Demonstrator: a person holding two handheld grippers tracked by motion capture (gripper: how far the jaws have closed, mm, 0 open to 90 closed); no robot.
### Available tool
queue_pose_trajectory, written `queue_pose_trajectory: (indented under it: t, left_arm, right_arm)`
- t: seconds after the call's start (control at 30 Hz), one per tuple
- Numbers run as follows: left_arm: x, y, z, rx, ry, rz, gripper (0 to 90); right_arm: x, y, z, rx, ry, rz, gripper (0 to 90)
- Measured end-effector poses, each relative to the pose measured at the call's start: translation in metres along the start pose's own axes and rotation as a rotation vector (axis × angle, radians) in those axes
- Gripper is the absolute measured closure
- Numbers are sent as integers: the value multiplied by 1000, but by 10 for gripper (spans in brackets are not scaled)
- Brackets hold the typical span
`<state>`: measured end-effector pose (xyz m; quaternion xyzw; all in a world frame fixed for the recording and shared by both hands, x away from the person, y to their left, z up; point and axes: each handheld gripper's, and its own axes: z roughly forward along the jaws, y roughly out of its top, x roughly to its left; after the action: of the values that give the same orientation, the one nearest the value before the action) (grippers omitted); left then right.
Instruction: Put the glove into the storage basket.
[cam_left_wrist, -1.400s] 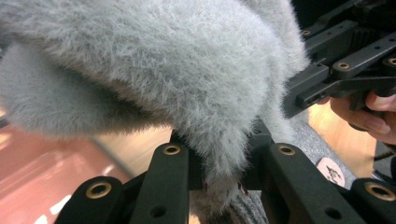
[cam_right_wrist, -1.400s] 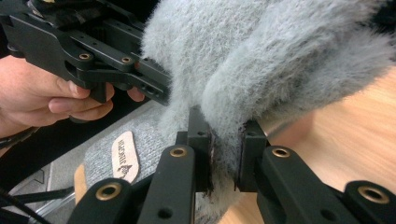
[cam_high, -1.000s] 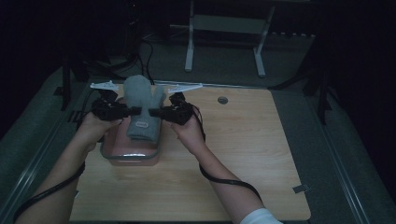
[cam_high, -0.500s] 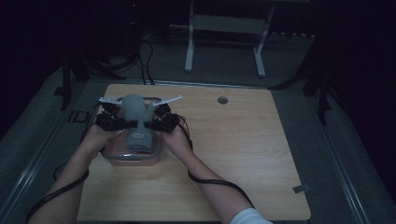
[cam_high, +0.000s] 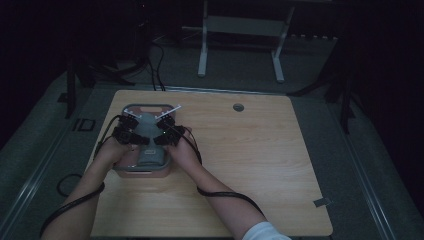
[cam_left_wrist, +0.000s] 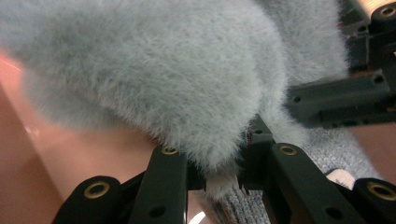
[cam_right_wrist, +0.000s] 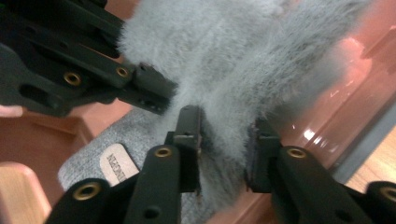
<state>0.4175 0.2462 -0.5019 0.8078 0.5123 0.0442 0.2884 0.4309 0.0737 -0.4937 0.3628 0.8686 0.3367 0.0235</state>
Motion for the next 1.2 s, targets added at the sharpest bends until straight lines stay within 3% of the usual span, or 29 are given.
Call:
queue_pose_trajectory:
  t: [0.23,0.3,0.4,0.47,0.6,0.7,0.8,0.83,1.0,1.1,1.17,1.2]
  left_arm:
    - [2,3,10,55,43,-14,697]
    - [3,2,10,54,49,-24,647]
    - [1,2,10,46,97,-22,532]
    - [0,2,9,32,127,1,490]
    - [-2,1,2,-11,124,-2,443]
    - [-6,1,-6,-43,122,-5,375]
    - [-12,0,-14,-68,113,33,273]
    - [-15,-1,-18,-93,128,34,260]
    - [-26,-6,-32,-186,113,41,167]
    - [-39,-12,-40,-259,90,76,154]
    - [-42,-13,-42,-273,84,82,154]
    - [-54,-17,-46,-304,56,116,154]
  right_arm:
    - [6,5,12,81,-69,-48,619]
    - [6,6,11,87,-65,-72,577]
    - [7,7,5,86,-32,-82,508]
    - [7,7,0,72,-30,-95,474]
    - [1,6,-13,26,8,-78,372]
    - [-4,6,-27,-14,28,-93,312]
    - [-12,3,-42,-38,54,-95,236]
    - [-14,2,-46,-44,60,-97,208]
    - [-24,-10,-68,-96,82,-118,171]
    - [-28,-20,-78,-124,98,-136,166]
    - [-29,-24,-82,-131,94,-154,164]
    - [-29,-26,-84,-132,90,-162,165]
